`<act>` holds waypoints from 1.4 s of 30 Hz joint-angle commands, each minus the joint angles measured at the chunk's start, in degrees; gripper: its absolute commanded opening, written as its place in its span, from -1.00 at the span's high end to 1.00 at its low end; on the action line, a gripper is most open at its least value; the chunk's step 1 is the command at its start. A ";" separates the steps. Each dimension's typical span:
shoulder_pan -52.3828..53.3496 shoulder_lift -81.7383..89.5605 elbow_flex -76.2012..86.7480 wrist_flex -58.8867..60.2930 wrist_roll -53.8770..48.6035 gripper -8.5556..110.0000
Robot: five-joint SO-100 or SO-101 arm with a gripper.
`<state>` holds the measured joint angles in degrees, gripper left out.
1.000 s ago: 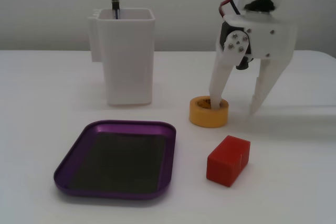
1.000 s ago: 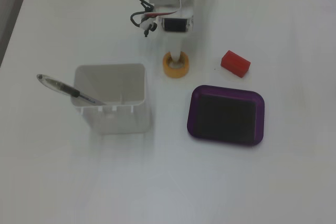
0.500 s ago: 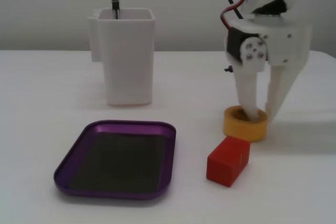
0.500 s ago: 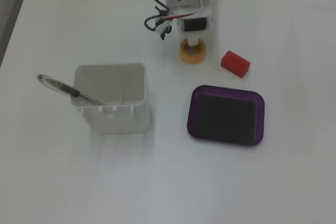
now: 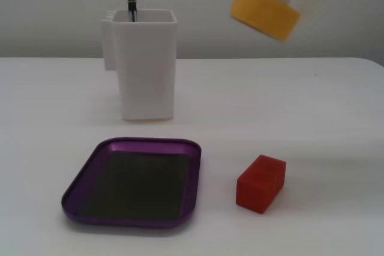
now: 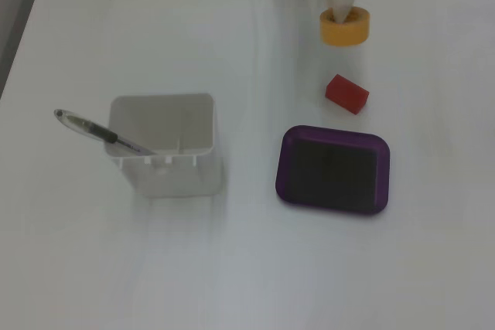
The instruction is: Grab up the yellow tape and put it in the box.
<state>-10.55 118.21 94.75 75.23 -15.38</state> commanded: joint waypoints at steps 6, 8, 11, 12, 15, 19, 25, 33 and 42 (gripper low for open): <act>0.09 -22.85 -18.28 -2.20 0.26 0.87; 0.09 -28.83 -23.20 -2.20 0.26 0.87; 0.18 -36.91 -29.97 -2.11 0.26 0.87; 0.88 -39.29 -31.90 -2.11 0.26 0.87; 3.69 -45.53 -37.18 -1.58 0.26 0.87; 4.57 -51.59 -41.04 -1.85 0.26 0.87; 4.66 -57.92 -43.07 -1.76 0.18 0.86; 4.57 -59.06 -43.07 -1.41 0.09 0.86; 5.80 -57.48 -47.72 3.87 0.35 0.65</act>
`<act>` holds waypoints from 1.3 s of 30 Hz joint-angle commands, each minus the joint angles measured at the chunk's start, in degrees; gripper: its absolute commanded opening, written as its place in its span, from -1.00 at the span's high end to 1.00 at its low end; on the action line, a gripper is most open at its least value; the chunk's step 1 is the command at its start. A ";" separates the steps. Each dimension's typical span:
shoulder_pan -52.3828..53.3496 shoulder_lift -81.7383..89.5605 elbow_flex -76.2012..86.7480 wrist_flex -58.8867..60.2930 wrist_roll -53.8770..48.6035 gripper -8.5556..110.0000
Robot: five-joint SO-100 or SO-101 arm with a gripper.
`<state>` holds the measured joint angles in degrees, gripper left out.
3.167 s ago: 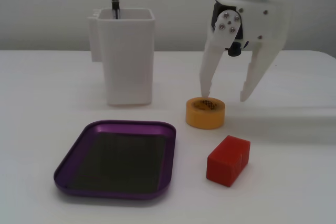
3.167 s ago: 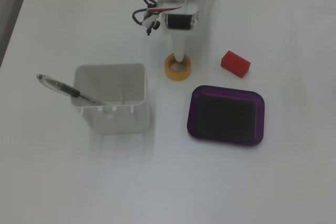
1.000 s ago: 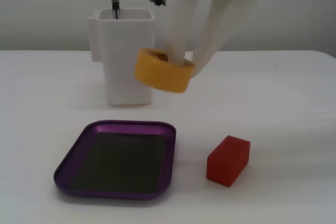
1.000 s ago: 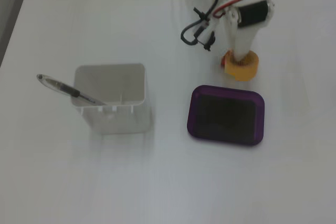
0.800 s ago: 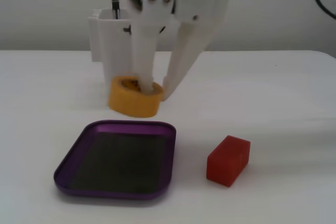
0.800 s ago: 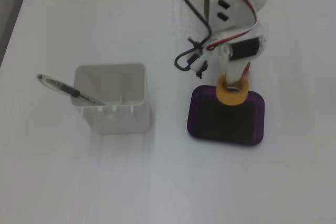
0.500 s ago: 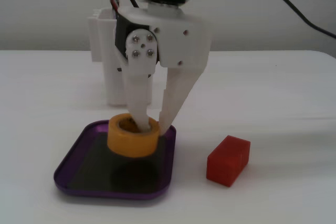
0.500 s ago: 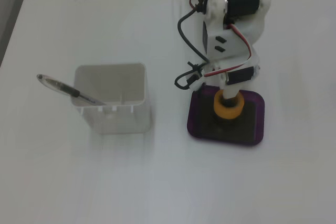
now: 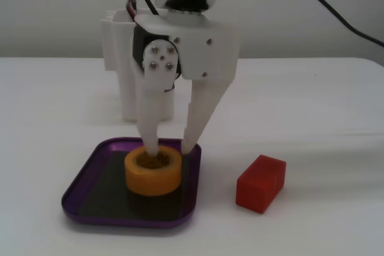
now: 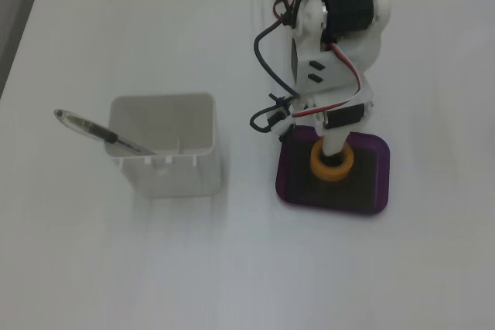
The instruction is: Grab up the yellow tape and put it in the box.
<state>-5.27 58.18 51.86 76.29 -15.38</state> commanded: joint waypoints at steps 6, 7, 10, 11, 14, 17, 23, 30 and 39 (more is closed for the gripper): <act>1.14 8.70 -15.12 13.71 0.53 0.65; 0.62 10.28 -16.87 16.08 0.53 0.65; 0.35 16.35 -20.04 20.92 0.88 0.65; 0.35 19.25 -20.21 21.18 1.76 0.65; 0.44 28.65 -15.12 21.18 3.43 0.65; 0.35 38.06 -6.94 21.18 3.69 0.65; 1.32 55.63 13.01 21.09 3.78 0.65; 1.41 72.95 39.55 17.67 3.78 0.64; 1.41 89.12 74.36 -3.25 3.60 0.65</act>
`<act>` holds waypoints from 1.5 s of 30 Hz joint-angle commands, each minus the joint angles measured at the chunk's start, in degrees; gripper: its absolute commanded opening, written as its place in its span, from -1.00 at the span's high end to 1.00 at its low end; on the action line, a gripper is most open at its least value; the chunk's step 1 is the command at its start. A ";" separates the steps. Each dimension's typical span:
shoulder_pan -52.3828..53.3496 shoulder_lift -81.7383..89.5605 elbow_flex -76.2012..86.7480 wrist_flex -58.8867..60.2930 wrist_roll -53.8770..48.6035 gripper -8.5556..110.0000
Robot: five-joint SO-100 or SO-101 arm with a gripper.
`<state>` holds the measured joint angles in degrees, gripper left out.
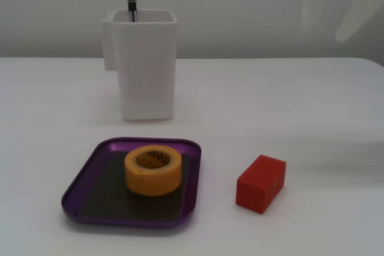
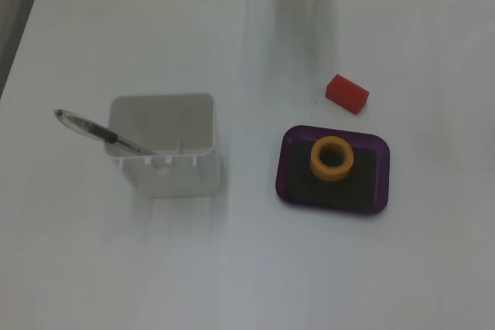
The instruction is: Grab up the yellow tape and put it in the box.
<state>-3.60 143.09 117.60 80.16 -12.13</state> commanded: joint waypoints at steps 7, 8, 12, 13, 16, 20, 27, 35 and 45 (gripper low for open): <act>-0.26 13.10 27.25 -19.42 0.62 0.64; -0.26 13.97 28.83 -19.86 0.62 0.64; -0.26 17.14 33.22 -21.18 0.70 0.64; -0.26 17.84 34.10 -21.18 0.79 0.64; -0.26 19.86 37.18 -21.18 4.92 0.64; -0.26 23.29 42.19 -23.12 10.90 0.64; -0.62 33.22 50.80 -25.22 10.99 0.65; -0.35 48.78 57.74 -24.26 10.99 0.65; -0.53 55.46 61.52 -24.26 11.51 0.65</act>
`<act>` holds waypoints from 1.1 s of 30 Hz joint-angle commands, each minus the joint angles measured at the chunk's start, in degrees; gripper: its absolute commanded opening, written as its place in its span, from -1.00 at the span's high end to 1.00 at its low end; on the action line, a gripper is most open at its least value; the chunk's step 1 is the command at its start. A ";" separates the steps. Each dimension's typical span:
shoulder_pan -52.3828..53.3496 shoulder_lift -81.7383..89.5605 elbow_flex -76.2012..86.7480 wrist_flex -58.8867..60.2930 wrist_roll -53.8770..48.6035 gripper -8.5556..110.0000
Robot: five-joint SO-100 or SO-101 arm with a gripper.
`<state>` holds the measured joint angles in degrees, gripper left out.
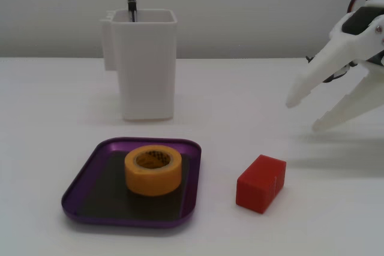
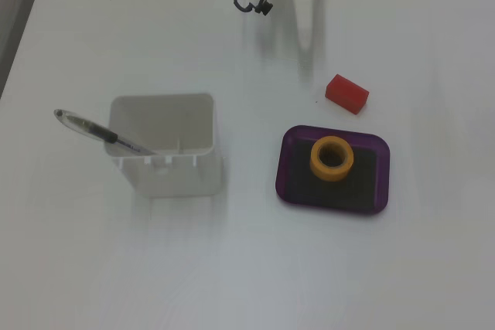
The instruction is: Grab up the yellow tape and put it in the box.
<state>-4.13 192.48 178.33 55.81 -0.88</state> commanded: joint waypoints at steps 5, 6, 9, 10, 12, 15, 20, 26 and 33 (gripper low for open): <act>-0.44 6.06 0.70 0.18 0.35 0.74; -0.44 6.06 0.70 0.35 0.35 0.82; -0.53 6.06 0.53 1.32 0.35 0.84; -0.53 6.06 0.53 1.32 0.44 0.85; -0.53 6.06 0.53 1.14 0.53 0.86; -0.09 6.06 0.79 0.53 0.53 0.86; -0.18 6.06 0.79 0.44 0.18 0.86; -0.35 6.06 0.70 0.44 0.09 0.86; -0.35 6.06 0.70 0.44 0.09 0.86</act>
<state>-4.31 192.48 178.33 56.78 -0.79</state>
